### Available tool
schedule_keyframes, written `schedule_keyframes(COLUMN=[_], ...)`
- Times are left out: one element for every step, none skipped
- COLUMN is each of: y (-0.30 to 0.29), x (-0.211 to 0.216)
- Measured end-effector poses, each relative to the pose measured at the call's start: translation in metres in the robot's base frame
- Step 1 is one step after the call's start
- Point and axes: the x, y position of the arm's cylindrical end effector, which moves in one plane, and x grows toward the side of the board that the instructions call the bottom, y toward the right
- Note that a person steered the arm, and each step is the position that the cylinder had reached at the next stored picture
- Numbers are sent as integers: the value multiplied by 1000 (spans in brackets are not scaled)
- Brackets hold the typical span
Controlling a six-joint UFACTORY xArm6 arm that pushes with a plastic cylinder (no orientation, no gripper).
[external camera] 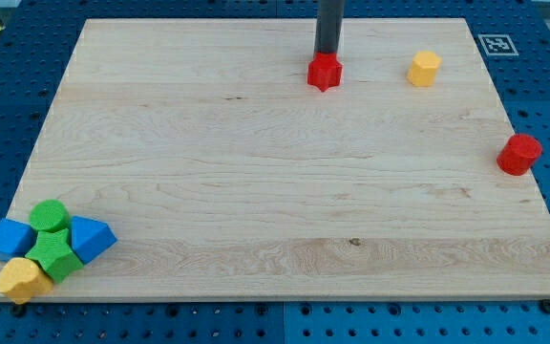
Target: Tap the top side of the yellow hexagon
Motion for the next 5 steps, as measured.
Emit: schedule_keyframes(y=[-10, -11, -11, -11, -9], x=[4, 4, -7, -59, -92])
